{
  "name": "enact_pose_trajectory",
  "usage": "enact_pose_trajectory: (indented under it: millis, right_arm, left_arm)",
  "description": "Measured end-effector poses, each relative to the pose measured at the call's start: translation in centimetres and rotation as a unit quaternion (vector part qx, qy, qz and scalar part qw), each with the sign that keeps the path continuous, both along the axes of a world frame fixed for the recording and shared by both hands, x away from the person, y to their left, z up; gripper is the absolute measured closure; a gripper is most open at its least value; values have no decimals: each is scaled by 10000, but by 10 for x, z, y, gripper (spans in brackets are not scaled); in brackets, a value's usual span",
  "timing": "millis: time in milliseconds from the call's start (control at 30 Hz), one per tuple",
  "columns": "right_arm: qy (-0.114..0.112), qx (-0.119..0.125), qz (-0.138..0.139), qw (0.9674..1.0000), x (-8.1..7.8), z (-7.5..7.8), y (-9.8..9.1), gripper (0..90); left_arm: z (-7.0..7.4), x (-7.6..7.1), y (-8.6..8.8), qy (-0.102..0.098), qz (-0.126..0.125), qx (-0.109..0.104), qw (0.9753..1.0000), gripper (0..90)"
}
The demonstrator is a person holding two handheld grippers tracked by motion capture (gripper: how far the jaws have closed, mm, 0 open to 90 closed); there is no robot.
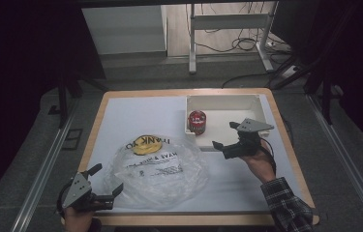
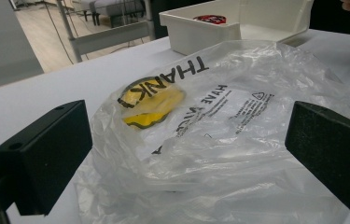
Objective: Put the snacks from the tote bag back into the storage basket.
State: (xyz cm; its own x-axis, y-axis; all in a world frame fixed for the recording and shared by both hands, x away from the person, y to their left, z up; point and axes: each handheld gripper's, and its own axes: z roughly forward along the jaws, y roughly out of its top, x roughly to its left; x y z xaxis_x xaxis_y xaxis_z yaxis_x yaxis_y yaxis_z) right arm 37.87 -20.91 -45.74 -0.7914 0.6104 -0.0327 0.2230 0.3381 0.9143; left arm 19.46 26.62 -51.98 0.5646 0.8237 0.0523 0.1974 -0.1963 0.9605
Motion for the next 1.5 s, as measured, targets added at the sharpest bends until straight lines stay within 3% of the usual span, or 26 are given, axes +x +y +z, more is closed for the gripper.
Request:
enact_pose_trajectory:
  millis: [1500]
  right_arm:
    - [-53, 184, -246, 9995, -47, -9, -35, 0]
  left_arm:
    - [0, 0, 0, -9, 40, -12, 10000, 6]
